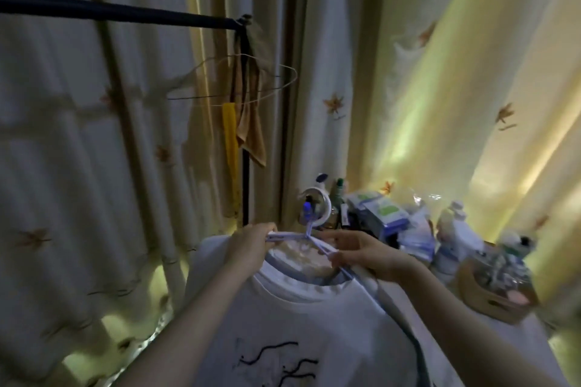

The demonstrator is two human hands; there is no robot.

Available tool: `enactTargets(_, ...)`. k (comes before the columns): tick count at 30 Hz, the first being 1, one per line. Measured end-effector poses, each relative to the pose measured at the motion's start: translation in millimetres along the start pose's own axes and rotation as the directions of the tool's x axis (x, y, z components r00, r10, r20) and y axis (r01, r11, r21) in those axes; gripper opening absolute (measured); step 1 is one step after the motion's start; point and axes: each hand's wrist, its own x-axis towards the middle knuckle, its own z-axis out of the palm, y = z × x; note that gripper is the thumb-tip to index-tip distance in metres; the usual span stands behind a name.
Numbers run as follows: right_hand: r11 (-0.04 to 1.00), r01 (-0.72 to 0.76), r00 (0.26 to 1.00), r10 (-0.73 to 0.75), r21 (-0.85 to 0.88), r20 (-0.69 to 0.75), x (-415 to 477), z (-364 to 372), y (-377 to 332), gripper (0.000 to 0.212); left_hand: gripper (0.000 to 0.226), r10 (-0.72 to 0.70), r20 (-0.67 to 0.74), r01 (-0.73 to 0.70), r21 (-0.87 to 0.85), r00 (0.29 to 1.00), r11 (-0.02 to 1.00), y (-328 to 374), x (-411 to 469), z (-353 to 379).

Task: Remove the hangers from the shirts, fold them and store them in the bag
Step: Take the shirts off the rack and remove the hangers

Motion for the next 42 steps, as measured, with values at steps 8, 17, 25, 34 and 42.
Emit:
enactTargets(8, 0.935, -0.2, 0.905, 0.06, -0.295, -0.421, 18, -72, 150, 0.035, 0.016, -0.138, 0.196, 0.102, 0.184, 0.971, 0.978, 36, 58, 135)
enactTargets(17, 0.879, -0.319, 0.834, 0.083, -0.354, -0.545, 17, -55, 212, 0.02, 0.055, 0.054, 0.532, -0.02, -0.07, 0.845, 0.997, -16, 64, 159)
enactTargets(25, 0.876, -0.402, 0.635, 0.059, -0.264, -0.77, -32, -20, 247, 0.017, 0.033, 0.118, 0.201, -0.124, 0.018, 0.972, 0.992, -66, 62, 180)
enactTargets(34, 0.722, -0.672, 0.594, 0.394, -0.164, -0.701, -45, -13, 249, 0.078, 0.082, -0.103, 0.568, 0.071, 0.078, 0.816, 0.994, -108, 99, 172)
enactTargets(42, 0.724, -0.689, 0.501, 0.517, 0.041, -0.694, -55, -12, 265, 0.065, 0.05, -0.024, 0.711, 0.238, -0.202, 0.703, 0.95, -129, 105, 175)
